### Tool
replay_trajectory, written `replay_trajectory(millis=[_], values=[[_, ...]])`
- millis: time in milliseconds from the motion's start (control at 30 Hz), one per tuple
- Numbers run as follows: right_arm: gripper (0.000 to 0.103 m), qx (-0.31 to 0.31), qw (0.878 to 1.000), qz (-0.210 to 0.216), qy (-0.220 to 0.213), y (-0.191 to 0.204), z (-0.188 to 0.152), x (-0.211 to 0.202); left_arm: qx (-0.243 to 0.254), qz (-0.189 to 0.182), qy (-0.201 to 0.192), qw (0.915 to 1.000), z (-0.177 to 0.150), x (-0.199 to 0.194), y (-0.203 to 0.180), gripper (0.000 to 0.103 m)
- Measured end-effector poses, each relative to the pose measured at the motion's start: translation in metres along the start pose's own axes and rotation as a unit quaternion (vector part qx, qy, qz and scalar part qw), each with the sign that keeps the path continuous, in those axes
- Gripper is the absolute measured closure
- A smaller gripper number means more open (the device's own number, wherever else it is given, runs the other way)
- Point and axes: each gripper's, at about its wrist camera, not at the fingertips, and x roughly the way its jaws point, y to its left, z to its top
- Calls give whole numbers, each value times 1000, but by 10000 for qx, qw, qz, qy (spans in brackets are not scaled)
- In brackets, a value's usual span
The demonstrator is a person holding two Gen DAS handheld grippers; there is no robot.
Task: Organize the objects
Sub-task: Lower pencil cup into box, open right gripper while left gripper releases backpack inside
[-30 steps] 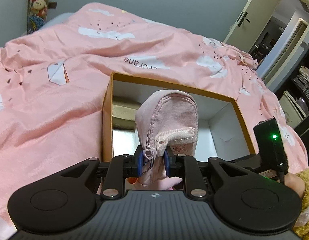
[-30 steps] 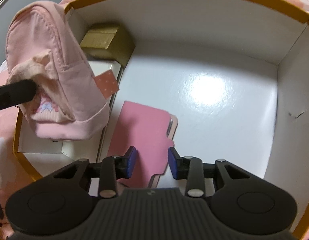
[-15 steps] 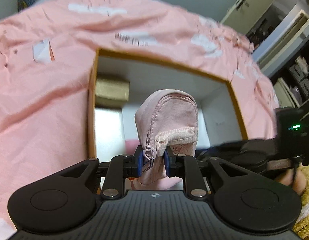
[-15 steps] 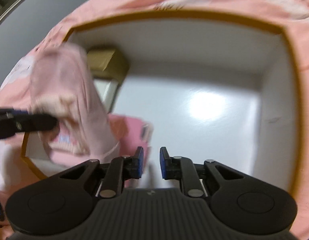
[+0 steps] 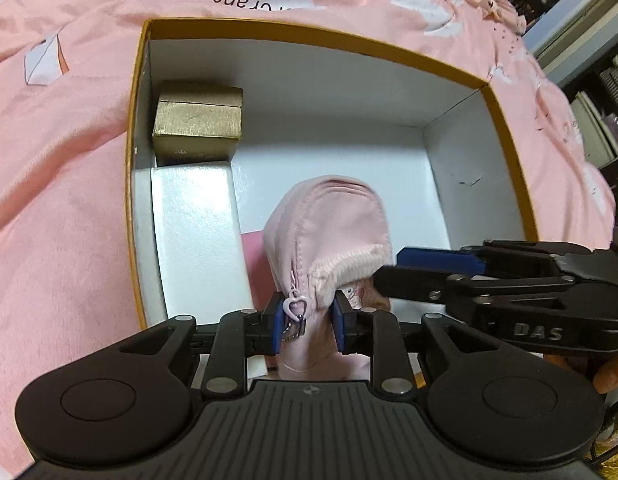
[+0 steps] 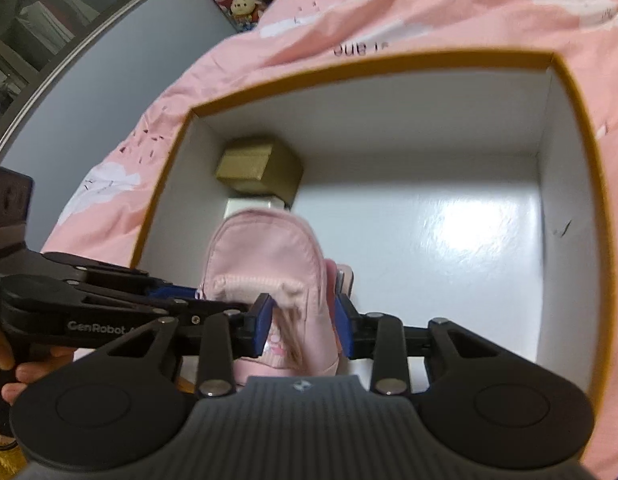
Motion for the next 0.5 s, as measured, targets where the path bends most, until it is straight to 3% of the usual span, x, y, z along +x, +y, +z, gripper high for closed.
replay_trajectory(millis=[200,367,500], values=[[71,380,9987,179,286,-15,-14,15,465,396,-132,9980,-8,2,-13,66],[77,311,9988,192,316,-14,-15,15,1116,885,-502,9885,-26,-4,-31,54],[80,44,9994,110,327,-6,-16,15,1041,944,-908,9859,-36,-17,-32,48]])
